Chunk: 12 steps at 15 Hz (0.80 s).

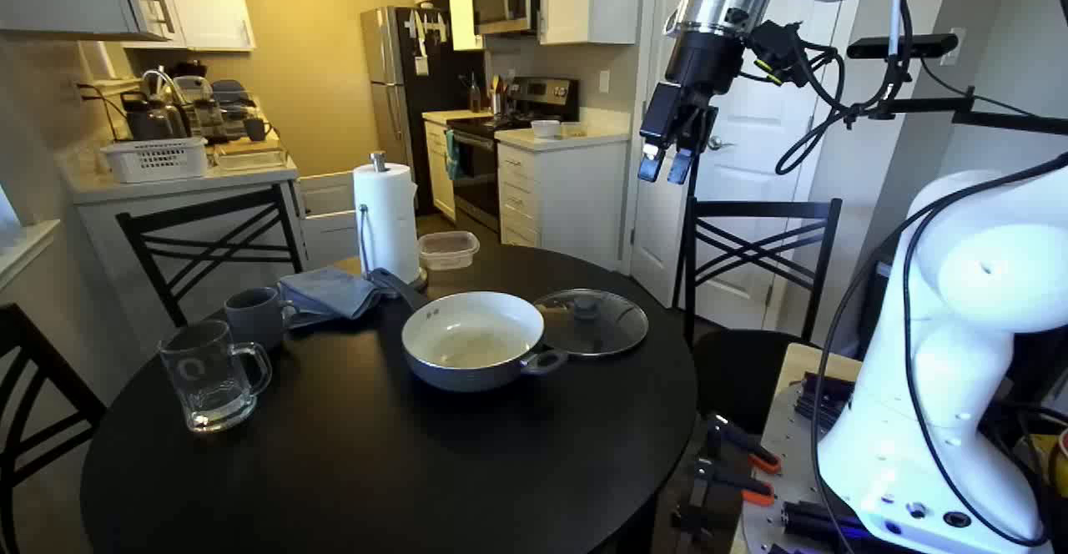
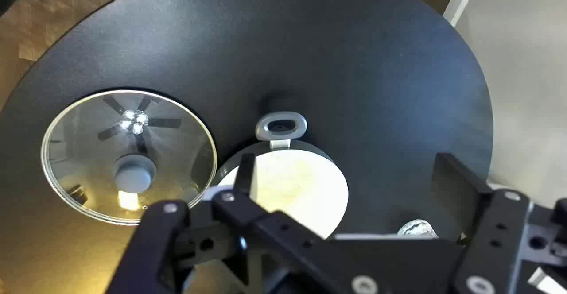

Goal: Put the clear lid on top of the frying pan

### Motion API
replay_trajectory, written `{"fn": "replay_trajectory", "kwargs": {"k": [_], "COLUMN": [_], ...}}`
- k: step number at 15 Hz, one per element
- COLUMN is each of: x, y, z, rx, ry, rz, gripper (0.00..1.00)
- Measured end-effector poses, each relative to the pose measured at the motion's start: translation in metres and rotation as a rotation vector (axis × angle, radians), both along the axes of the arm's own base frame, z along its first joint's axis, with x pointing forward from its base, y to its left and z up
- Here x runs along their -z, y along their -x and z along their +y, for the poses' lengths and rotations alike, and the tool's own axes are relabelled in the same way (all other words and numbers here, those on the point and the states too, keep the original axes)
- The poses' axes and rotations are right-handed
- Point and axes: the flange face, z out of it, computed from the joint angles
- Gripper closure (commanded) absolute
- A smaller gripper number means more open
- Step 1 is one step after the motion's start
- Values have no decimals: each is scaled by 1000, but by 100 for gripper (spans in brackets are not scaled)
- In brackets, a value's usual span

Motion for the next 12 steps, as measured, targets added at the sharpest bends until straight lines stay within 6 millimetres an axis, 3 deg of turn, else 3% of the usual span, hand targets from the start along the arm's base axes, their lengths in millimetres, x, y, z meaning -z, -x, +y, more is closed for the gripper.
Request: {"fn": "replay_trajectory", "kwargs": {"k": [12], "x": [-3], "y": [-4], "z": [-7], "rx": [42], "ry": [39], "rz": [-30], "gripper": [0]}}
